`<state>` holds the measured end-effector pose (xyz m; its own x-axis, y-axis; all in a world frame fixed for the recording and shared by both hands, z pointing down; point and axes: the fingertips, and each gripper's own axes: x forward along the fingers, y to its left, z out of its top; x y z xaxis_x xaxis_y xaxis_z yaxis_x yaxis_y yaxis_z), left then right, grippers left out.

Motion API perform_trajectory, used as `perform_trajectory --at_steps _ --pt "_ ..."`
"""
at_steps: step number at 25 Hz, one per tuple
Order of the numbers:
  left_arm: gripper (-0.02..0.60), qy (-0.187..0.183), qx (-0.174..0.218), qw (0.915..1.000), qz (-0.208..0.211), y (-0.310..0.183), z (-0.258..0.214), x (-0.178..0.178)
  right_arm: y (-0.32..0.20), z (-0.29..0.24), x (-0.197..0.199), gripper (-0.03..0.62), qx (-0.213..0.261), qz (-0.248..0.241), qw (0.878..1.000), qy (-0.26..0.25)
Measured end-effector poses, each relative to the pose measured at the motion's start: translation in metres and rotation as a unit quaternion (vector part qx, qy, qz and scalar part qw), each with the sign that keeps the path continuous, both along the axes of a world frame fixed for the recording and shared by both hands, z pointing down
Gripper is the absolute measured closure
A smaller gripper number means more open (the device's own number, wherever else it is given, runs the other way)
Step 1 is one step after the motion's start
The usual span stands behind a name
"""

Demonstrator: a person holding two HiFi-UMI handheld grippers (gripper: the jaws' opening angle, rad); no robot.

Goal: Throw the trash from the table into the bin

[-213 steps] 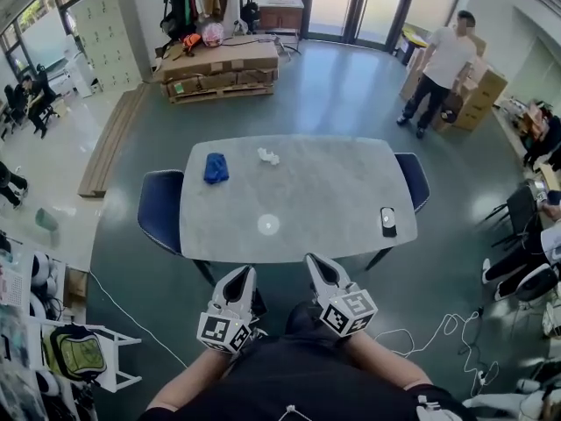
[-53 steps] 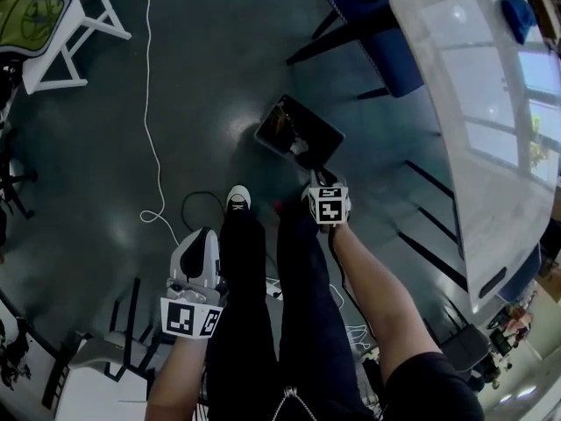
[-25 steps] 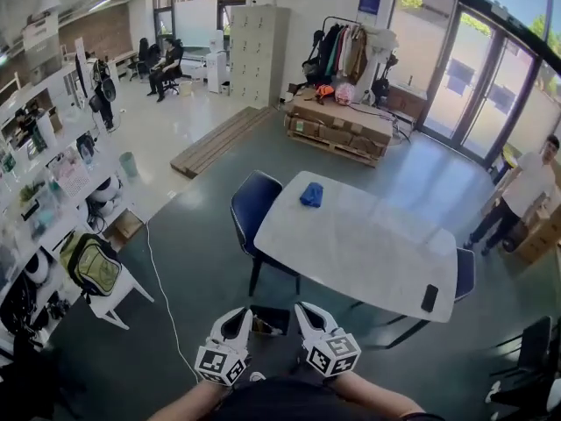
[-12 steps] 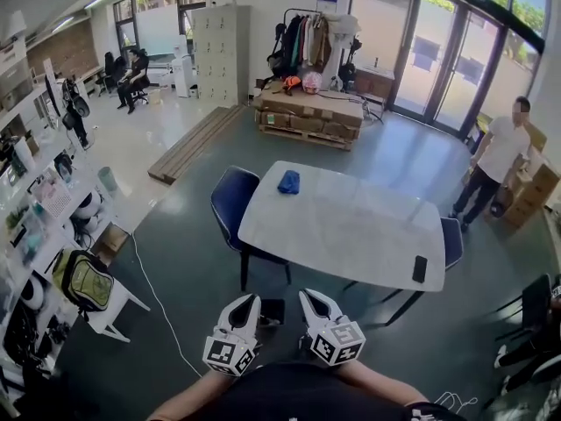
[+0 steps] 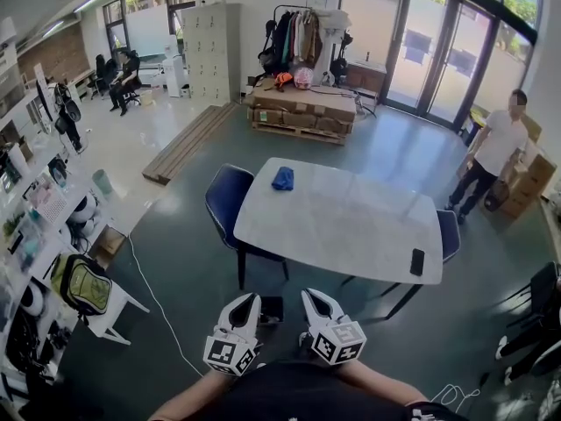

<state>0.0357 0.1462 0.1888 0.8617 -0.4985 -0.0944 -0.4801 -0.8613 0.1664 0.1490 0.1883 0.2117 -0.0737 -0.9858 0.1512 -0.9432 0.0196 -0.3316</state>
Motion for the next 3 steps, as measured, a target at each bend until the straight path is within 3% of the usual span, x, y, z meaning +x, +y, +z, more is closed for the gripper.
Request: perform_trajectory --at_steps 3 --pt "0.581 -0.001 -0.002 1.0 0.002 0.0015 0.0044 -0.001 -0.0004 0.0032 -0.0004 0.568 -0.004 0.003 1.0 0.003"
